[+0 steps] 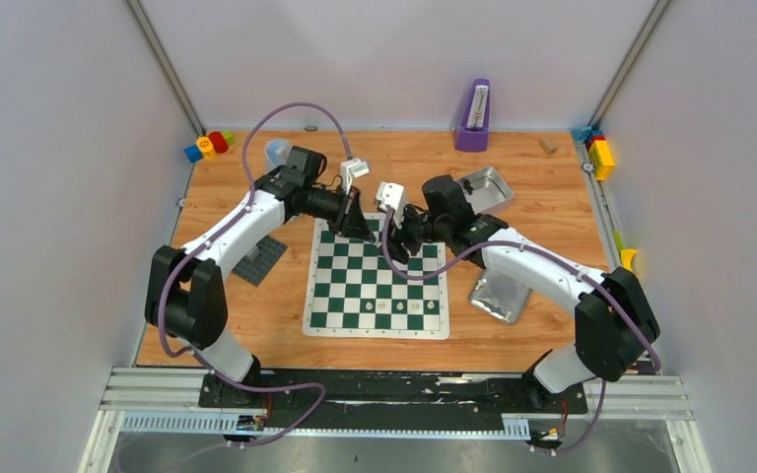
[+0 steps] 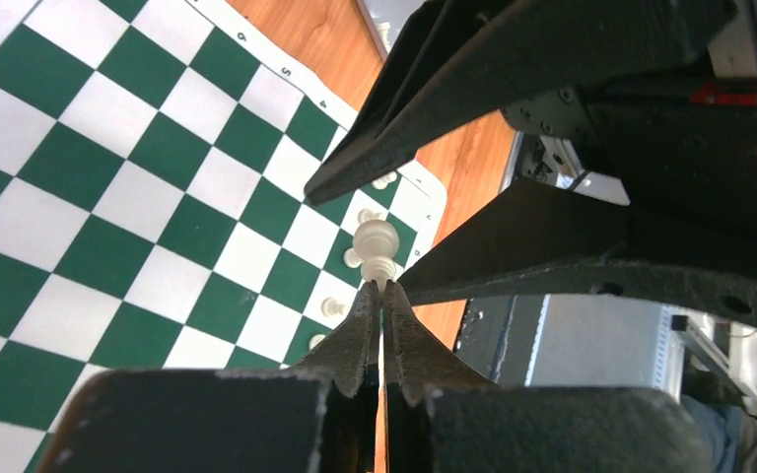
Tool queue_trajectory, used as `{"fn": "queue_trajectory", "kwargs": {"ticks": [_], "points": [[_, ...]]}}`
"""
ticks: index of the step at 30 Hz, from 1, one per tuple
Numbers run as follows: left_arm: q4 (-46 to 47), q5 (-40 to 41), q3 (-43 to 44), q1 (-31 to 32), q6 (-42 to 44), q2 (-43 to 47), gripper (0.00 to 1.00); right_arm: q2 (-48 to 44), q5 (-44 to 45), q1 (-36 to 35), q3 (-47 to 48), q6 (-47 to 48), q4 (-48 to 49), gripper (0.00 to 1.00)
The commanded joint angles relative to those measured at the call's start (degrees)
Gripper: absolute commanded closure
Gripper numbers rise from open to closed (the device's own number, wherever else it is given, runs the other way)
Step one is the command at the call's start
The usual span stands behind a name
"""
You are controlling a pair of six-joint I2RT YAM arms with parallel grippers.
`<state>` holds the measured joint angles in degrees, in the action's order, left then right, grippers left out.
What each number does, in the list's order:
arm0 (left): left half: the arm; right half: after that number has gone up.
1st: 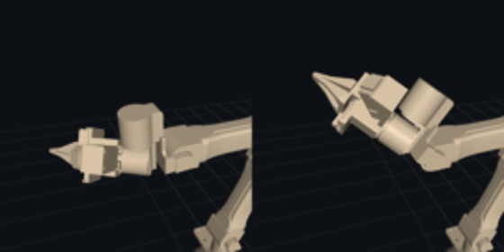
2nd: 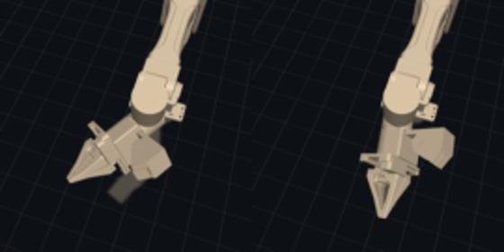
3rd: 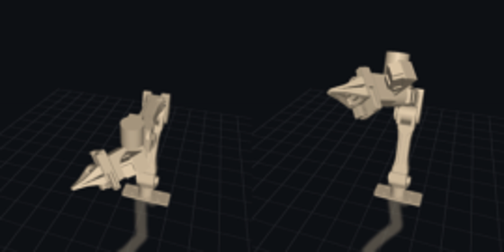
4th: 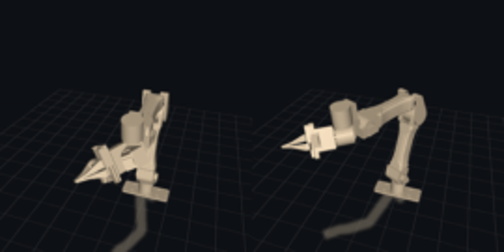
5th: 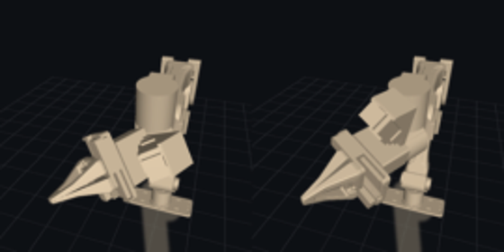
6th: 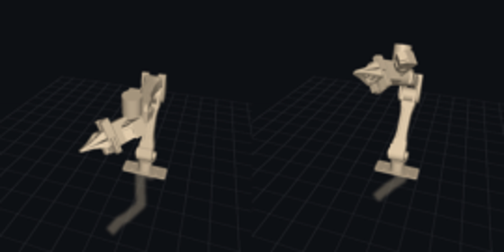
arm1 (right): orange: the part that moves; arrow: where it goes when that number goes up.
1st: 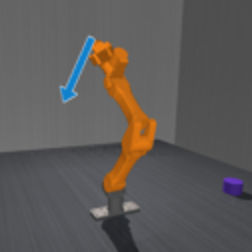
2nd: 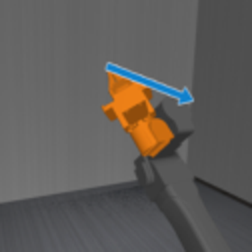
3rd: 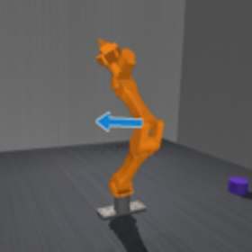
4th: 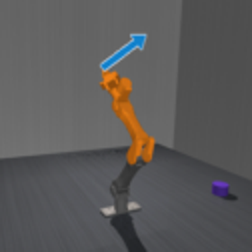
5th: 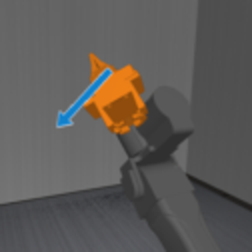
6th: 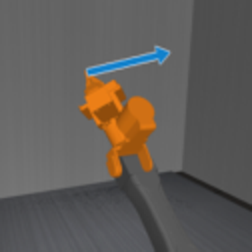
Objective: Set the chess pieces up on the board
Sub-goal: Place the chess piece on the chessboard.
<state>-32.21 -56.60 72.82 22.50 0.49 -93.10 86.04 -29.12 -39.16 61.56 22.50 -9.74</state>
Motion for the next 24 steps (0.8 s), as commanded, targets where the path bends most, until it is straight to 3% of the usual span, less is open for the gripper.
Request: {"fn": "queue_trajectory", "kwargs": {"ticks": [1,11,18,24], "points": [[-3.50,2.78,1.37,0.20,6.17,4.34,1.00,-4.27,-2.93,1.54,0.56,-0.23,-0.81,0.43],[-17.91,13.33,0.93,2.42,21.70,12.20,1.00,-14.63,-12.60,16.57,-3.69,-1.58,-5.41,0.44],[-19.89,25.18,-2.39,16.37,27.17,16.48,1.00,-18.05,-14.13,25.08,-7.58,-2.46,-7.08,0.45],[-19.46,36.02,-4.23,28.32,29.07,12.66,1.00,-17.38,-13.95,26.56,-8.32,-1.23,-7.79,0.46]]}}
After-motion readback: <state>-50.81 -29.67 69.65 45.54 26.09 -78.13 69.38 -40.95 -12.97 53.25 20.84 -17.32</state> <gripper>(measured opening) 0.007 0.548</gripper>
